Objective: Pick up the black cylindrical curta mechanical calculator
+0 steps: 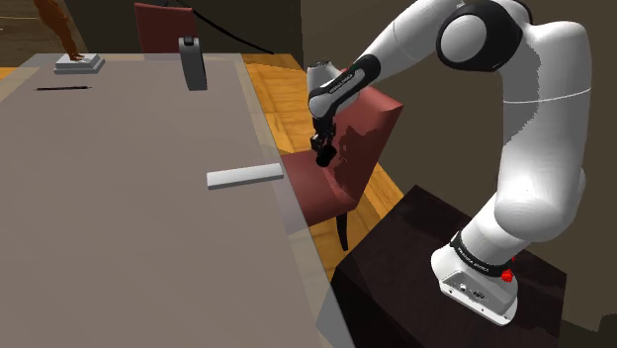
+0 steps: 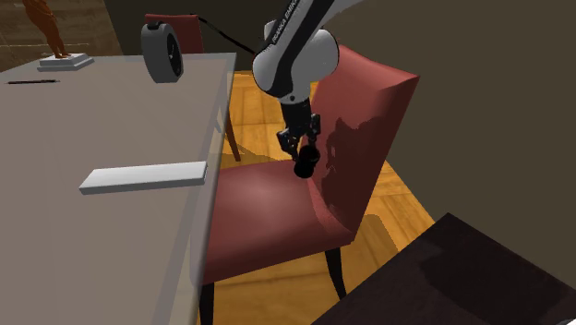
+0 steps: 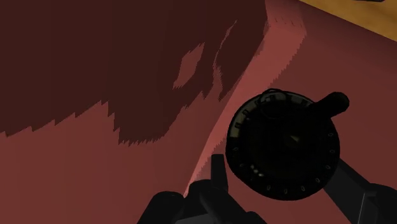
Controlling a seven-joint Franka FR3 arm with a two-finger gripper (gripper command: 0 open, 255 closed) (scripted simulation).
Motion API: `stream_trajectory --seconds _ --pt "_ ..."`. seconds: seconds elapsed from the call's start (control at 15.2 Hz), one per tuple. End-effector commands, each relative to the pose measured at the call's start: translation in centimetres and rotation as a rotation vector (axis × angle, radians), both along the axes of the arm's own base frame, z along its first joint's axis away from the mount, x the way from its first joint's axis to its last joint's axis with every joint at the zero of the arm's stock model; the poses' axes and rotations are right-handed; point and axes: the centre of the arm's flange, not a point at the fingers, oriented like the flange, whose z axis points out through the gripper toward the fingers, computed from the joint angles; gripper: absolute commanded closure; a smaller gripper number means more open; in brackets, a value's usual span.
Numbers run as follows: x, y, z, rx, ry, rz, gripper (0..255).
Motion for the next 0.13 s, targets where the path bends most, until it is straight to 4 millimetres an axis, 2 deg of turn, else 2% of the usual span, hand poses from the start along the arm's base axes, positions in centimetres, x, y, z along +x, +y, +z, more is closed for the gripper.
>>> stream_trajectory --seconds 0.0,0.07 --pt "0.04 0.06 0.66 0.000 0.000 0.000 255" --pt "0.05 0.06 0.66 0.000 0.000 0.000 255"
